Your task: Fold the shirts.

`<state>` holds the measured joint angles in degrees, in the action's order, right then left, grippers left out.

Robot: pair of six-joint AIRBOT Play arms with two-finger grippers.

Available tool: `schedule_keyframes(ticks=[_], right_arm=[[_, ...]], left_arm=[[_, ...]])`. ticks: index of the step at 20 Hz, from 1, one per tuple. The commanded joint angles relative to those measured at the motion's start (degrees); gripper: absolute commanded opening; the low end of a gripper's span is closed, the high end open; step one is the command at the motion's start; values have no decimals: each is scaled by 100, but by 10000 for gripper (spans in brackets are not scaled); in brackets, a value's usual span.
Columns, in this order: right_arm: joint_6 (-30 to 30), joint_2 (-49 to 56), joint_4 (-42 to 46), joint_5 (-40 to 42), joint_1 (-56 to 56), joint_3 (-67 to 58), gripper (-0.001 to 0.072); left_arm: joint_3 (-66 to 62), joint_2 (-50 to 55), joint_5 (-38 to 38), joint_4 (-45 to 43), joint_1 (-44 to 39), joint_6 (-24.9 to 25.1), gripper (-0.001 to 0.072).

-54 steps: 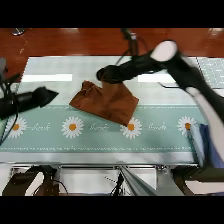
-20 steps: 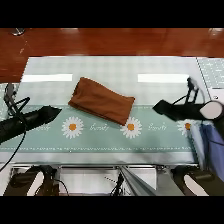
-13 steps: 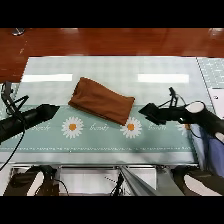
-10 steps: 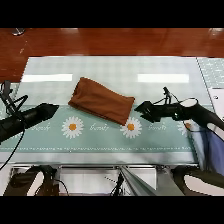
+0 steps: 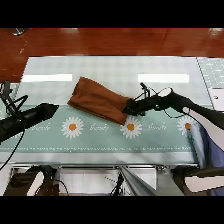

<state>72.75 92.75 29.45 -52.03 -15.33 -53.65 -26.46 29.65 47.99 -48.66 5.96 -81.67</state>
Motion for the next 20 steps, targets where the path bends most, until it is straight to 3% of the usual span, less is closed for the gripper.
schedule_keyframes(ticks=[1, 5, 9, 12, 15, 20], right_arm=[[-87, 94, 313, -256, -127, -485, 24], [166, -17, 1021, -835, -127, -1425, 24], [1038, -634, 2809, -1296, -127, -3034, 23], [1405, -929, 4026, -2273, -81, -4308, 24], [1578, -1174, 4319, -3036, 313, -5115, 24], [2079, -1891, 4723, -3298, 1947, -5521, 24]], left_arm=[[0, 4, 0, 0, -4, 2, 18], [0, 4, 37, 0, -2, 2, 18], [0, 2, 66, 68, -4, 0, 18], [0, 2, 66, 107, -4, 0, 18], [0, 2, 66, 107, -4, 0, 18], [0, 2, 66, 107, -4, 0, 18]])
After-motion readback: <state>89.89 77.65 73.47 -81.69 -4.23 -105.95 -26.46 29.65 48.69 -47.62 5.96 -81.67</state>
